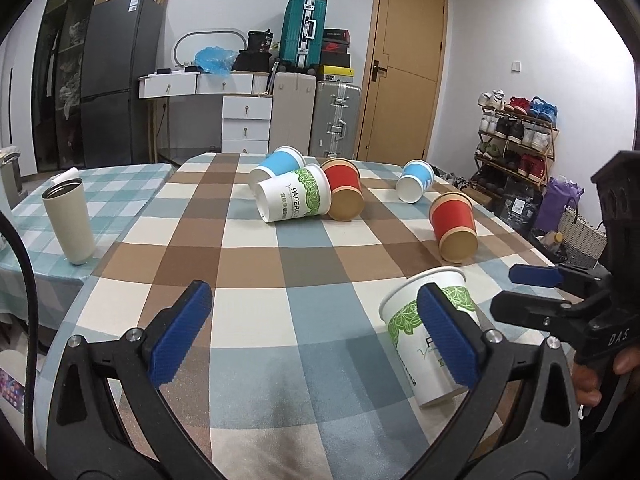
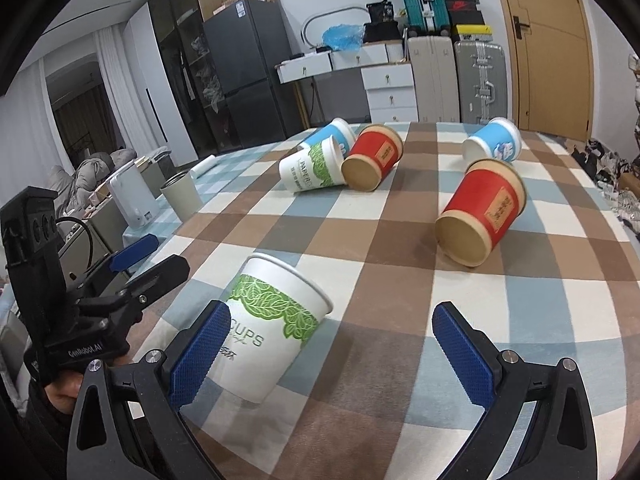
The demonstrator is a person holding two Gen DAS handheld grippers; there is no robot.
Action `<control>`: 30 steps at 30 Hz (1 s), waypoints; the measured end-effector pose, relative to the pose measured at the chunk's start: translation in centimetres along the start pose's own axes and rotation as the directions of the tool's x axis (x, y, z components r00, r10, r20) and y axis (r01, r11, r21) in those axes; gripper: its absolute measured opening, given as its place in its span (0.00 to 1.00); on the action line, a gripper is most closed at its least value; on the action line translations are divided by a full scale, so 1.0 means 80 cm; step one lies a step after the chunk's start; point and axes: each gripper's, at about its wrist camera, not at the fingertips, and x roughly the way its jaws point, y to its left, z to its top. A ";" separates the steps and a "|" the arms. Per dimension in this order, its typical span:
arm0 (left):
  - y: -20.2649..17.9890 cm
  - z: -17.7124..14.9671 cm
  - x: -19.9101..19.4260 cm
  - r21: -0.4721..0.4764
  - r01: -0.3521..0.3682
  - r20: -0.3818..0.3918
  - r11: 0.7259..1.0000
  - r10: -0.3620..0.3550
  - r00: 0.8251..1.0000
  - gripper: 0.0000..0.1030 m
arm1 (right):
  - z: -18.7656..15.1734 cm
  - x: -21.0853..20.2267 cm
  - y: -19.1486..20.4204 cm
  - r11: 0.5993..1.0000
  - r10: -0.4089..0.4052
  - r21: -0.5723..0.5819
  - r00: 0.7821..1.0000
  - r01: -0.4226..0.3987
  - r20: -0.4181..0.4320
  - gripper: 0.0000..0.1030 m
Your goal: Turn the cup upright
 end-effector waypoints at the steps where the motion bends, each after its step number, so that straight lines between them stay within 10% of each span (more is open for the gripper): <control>1: -0.002 -0.001 0.001 0.009 -0.001 -0.002 1.000 0.001 1.000 0.99 | 0.001 0.002 0.002 1.000 0.006 0.004 1.000 -0.006 -0.011 1.00; 21: -0.001 -0.007 0.007 -0.016 0.019 -0.029 1.000 -0.020 0.999 0.99 | 0.029 0.067 -0.008 0.960 0.204 0.238 0.947 -0.144 -0.250 0.95; 30: 0.001 -0.007 0.005 -0.019 0.022 -0.029 1.000 -0.023 0.999 0.99 | 0.032 0.090 -0.020 0.917 0.308 0.349 0.896 -0.192 -0.319 0.78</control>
